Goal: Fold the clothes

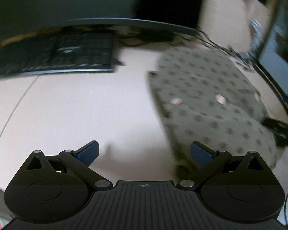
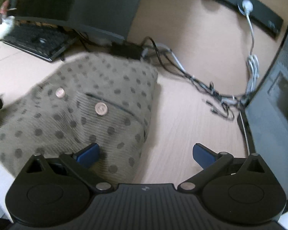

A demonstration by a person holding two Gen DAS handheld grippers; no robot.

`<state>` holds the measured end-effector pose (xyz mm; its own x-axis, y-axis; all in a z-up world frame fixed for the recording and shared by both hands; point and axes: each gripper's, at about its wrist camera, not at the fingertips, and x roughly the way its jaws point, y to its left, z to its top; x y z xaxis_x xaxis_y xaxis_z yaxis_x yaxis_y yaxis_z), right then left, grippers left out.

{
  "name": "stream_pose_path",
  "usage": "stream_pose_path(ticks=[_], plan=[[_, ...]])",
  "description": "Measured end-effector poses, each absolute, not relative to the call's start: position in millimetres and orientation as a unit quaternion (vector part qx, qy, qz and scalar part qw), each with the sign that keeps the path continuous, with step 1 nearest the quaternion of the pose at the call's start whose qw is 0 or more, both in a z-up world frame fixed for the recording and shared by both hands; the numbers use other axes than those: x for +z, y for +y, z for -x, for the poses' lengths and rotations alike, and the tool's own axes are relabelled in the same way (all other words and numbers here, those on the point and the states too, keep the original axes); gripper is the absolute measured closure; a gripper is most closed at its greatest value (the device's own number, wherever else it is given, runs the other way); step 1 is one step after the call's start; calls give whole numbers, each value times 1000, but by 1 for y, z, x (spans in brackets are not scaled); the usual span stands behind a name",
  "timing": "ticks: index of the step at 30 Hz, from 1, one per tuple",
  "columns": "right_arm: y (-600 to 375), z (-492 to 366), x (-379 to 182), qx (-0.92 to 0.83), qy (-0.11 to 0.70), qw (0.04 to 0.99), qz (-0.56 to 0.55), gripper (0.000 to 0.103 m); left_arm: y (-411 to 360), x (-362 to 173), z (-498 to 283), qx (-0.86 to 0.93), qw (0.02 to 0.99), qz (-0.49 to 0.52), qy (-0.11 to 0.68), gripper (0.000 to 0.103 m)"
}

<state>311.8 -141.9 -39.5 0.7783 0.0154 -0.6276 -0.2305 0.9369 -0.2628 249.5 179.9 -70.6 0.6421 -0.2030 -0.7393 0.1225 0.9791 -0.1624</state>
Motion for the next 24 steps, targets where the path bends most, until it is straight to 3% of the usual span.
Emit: stream_pose_path(ticks=[6, 9, 13, 15, 17, 18, 21, 24], plan=[[-139, -295, -5, 194, 341, 916, 83, 0, 243, -67, -244, -95, 894, 217, 381, 0], [-111, -285, -10, 269, 339, 892, 131, 0, 259, -66, -239, -104, 882, 290, 358, 0], [-59, -276, -39, 329, 328, 850, 249, 0, 259, -64, -238, -94, 883, 300, 349, 0], [-38, -275, -57, 316, 314, 840, 310, 10, 255, -63, -236, -95, 886, 293, 347, 0], [-39, -291, -46, 302, 317, 853, 284, 42, 255, -61, -232, -97, 888, 287, 345, 0], [-40, -299, -39, 295, 320, 860, 266, 54, 256, -60, -230, -97, 890, 284, 344, 0], [-78, -333, 0, 258, 340, 900, 85, 59, 259, -59, -224, -92, 892, 282, 341, 0], [-109, -350, 19, 243, 338, 909, -17, 60, 262, -64, -221, -85, 889, 290, 344, 0]])
